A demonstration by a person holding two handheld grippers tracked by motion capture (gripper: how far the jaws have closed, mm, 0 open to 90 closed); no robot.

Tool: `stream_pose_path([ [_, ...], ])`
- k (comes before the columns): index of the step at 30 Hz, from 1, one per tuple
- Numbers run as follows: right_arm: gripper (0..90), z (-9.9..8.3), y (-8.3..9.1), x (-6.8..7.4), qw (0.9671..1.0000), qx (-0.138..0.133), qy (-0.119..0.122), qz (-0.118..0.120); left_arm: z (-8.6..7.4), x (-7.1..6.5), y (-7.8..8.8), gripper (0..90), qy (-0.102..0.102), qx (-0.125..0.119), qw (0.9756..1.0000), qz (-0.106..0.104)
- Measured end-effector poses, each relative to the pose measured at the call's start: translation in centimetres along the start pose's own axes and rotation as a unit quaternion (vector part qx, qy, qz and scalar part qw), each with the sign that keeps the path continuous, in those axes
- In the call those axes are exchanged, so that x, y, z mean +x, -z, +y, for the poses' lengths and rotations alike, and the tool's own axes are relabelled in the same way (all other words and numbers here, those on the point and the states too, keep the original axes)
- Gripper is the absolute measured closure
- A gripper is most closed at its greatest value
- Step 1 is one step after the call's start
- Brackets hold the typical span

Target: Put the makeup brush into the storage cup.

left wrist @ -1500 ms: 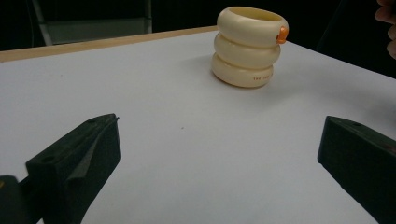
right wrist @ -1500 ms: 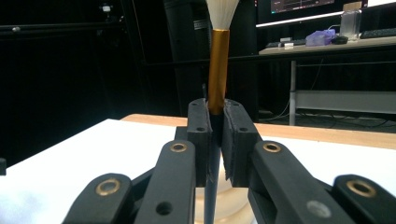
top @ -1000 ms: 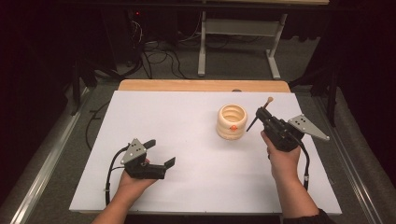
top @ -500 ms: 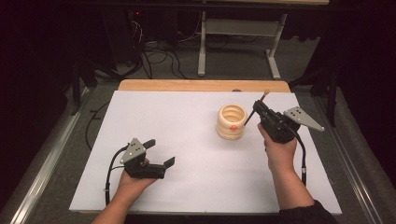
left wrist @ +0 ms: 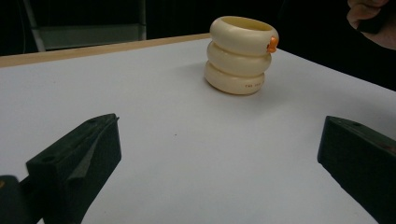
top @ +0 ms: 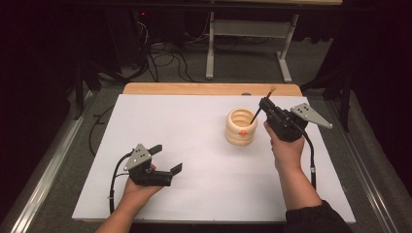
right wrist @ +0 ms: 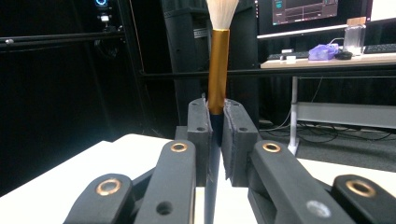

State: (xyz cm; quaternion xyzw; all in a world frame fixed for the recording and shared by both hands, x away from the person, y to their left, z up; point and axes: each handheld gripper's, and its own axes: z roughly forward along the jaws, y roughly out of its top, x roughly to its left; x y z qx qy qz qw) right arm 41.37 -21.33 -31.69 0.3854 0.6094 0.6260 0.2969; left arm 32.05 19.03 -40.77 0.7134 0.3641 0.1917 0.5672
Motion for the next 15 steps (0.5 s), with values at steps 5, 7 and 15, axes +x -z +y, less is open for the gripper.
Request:
stream_pose_path([
  [5,85.1,0.2,-0.5,0.3,1.0000,0.000,0.005,0.003,0.0,0.0,0.0,0.3,0.001,0.000,1.0000,0.001],
  [7,85.2,0.3,-0.8,0.4,1.0000,0.000,0.006,0.004,0.0,0.0,0.0,0.4,0.000,0.000,1.0000,0.001],
  [15,85.2,0.4,-1.6,0.7,0.9999,0.005,0.011,0.005,0.0,0.0,0.0,0.3,0.000,0.000,1.0000,0.000],
])
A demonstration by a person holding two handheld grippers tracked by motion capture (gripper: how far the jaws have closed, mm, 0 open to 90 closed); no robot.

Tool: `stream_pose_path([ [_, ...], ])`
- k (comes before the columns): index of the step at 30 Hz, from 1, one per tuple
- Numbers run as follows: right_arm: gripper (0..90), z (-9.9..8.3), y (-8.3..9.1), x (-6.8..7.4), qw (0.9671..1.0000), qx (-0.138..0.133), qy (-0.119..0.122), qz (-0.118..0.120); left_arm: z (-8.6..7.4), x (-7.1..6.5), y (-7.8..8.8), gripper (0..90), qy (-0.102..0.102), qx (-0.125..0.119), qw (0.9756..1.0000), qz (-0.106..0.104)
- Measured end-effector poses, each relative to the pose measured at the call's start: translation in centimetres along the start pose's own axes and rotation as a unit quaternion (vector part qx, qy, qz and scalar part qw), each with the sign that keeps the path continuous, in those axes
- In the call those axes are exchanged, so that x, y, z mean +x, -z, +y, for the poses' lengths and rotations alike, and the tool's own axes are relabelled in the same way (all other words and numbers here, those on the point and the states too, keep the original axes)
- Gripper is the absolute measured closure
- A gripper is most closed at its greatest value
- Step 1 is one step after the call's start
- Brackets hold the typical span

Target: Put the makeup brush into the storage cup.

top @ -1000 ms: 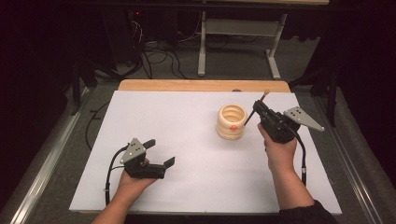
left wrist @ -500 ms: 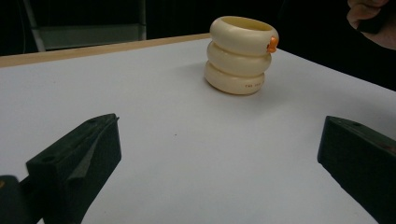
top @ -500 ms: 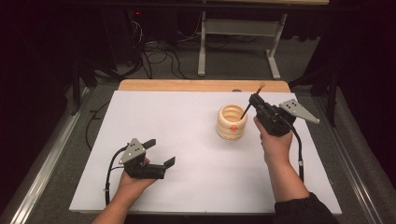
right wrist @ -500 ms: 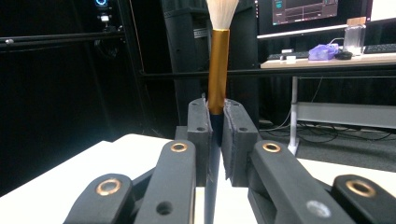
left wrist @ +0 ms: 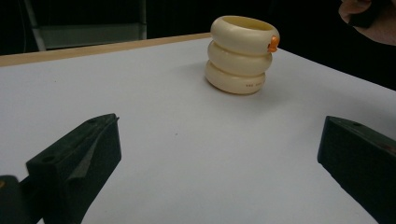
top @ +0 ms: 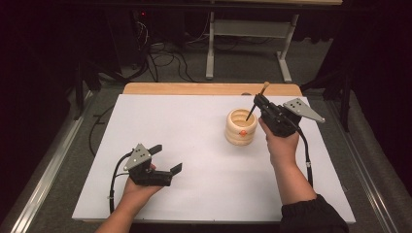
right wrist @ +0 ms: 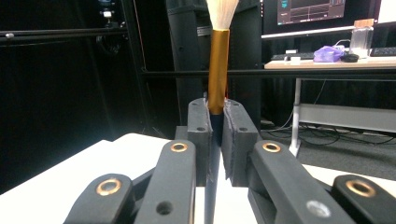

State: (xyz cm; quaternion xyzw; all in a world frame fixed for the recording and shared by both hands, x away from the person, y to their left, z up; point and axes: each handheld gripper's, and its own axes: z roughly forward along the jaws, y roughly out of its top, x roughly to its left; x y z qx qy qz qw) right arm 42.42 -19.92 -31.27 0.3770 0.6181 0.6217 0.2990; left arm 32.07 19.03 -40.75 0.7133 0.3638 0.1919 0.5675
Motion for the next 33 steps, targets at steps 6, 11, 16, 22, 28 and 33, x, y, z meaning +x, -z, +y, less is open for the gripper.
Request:
stream_pose_path([
  [6,85.1,0.0,-0.7,0.2,1.0000,0.008,0.005,-0.001,0.0,0.0,0.0,0.3,0.000,-0.001,1.0000,0.001],
  [11,85.1,-0.4,-1.3,0.3,0.9997,0.021,0.013,0.000,0.1,0.0,0.0,0.3,0.000,-0.002,1.0000,0.001],
  [16,85.1,-0.9,-1.5,0.4,0.9996,0.028,0.008,0.003,0.1,0.0,0.1,0.3,-0.001,-0.002,1.0000,0.000],
  [22,85.0,-1.4,-1.7,0.4,0.9994,0.033,0.009,0.005,0.1,0.0,0.1,0.4,-0.001,-0.004,1.0000,-0.001],
  [28,85.0,-2.1,-1.7,0.2,0.9991,0.042,0.006,0.001,0.1,0.0,0.1,0.4,-0.001,-0.005,1.0000,-0.002],
  [33,84.9,-2.7,-1.7,0.1,0.9986,0.053,0.008,0.000,0.1,0.0,0.2,0.3,-0.003,-0.004,1.0000,-0.002],
])
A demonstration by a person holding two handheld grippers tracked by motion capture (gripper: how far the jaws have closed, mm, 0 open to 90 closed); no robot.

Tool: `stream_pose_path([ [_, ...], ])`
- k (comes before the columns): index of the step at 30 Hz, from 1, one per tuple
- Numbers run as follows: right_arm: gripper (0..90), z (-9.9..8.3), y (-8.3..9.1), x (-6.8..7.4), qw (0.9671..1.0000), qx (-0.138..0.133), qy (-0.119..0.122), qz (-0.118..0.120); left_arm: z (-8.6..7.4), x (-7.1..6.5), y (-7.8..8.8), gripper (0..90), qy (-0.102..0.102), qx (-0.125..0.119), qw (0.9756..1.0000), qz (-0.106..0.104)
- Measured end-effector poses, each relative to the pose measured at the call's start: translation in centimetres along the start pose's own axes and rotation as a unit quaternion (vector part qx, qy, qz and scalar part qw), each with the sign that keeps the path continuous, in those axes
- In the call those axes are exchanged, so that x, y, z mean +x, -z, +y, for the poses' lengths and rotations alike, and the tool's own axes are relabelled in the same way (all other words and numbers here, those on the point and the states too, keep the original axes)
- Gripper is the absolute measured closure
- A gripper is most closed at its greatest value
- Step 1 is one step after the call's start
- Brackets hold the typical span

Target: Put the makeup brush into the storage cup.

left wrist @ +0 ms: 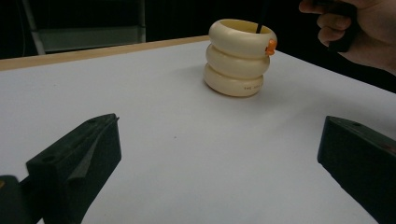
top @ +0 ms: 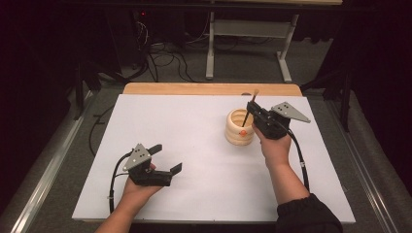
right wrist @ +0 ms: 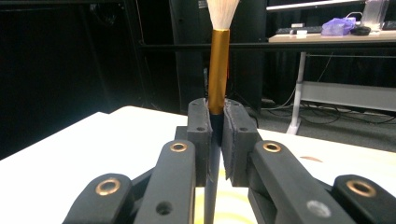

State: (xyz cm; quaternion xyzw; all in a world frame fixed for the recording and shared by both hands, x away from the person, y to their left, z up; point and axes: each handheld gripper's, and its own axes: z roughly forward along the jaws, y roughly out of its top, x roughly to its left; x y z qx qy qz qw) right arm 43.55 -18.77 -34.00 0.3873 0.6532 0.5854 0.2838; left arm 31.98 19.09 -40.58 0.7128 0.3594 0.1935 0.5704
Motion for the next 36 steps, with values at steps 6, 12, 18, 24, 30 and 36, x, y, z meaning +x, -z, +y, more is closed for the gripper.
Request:
stream_pose_path([
  [6,84.8,-0.9,-0.2,-0.1,0.9999,0.013,0.003,-0.003,0.0,0.0,0.0,0.4,0.000,0.000,1.0000,0.000],
  [12,84.8,-1.6,-0.3,-0.3,0.9997,0.023,0.003,-0.006,-0.1,0.0,-0.1,0.4,0.001,0.001,1.0000,-0.002],
  [18,84.7,-2.2,-0.4,-0.4,0.9994,0.032,0.007,-0.008,-0.1,0.0,-0.1,0.3,0.001,0.000,1.0000,-0.002],
  [24,84.6,-2.6,-0.6,-0.5,0.9991,0.039,0.007,-0.013,-0.1,0.0,-0.1,0.3,0.001,0.000,1.0000,-0.003],
  [30,84.3,-2.4,-1.0,-0.6,0.9990,0.042,0.009,-0.016,-0.1,0.0,-0.1,0.3,0.001,-0.001,1.0000,-0.003],
  [36,53.2,-2.1,-1.1,-0.7,0.9989,0.042,-0.011,-0.018,-0.1,0.0,-0.1,0.3,0.000,0.000,1.0000,-0.004],
])
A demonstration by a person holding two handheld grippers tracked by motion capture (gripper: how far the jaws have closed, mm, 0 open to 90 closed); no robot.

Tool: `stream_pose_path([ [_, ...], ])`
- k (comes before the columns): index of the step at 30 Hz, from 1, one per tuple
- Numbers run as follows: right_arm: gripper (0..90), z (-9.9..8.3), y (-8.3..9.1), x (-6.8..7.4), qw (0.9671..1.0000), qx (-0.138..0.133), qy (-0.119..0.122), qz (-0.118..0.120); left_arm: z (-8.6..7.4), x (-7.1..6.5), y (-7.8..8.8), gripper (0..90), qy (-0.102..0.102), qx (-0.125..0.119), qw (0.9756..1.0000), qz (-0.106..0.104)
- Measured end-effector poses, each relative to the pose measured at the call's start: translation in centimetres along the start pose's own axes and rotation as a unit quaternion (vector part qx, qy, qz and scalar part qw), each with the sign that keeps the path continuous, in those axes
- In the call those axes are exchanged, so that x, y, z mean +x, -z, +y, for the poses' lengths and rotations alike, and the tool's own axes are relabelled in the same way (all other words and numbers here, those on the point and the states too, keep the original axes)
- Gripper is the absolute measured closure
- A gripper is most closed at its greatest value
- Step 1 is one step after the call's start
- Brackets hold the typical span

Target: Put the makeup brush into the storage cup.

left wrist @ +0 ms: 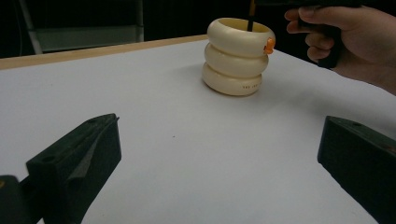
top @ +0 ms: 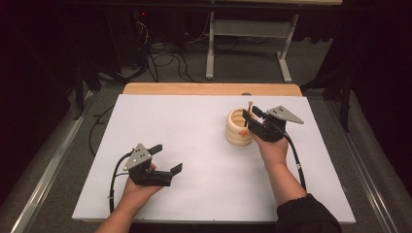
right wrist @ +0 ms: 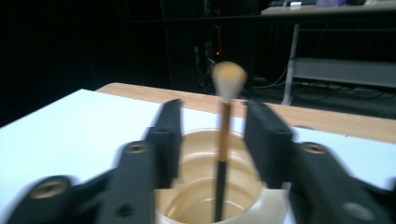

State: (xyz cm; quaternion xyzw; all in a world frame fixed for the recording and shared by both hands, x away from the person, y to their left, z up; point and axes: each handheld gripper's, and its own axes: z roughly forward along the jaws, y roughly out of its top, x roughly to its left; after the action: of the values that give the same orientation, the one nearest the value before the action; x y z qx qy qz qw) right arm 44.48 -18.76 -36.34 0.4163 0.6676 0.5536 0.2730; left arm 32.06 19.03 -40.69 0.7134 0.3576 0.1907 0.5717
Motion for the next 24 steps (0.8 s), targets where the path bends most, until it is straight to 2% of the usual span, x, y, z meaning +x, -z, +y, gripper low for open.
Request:
stream_pose_path([
  [2,47.8,-0.01,-0.02,-0.08,1.0000,0.001,-0.003,-0.002,0.00,-0.02,0.00,0.3,0.000,0.000,1.0000,0.000],
  [5,44.3,-0.06,-0.05,-0.12,1.0000,0.005,-0.006,-0.004,0.00,-0.04,0.00,0.3,-0.001,0.000,1.0000,0.000],
  [17,41.3,-0.20,-0.21,0.09,0.9999,0.013,-0.003,-0.001,0.03,-0.03,0.05,0.4,-0.001,0.000,1.0000,-0.001],
  [24,33.9,-0.34,-0.25,0.26,0.9997,0.022,0.000,0.012,0.05,0.00,0.06,0.4,-0.001,-0.001,1.0000,0.000],
])
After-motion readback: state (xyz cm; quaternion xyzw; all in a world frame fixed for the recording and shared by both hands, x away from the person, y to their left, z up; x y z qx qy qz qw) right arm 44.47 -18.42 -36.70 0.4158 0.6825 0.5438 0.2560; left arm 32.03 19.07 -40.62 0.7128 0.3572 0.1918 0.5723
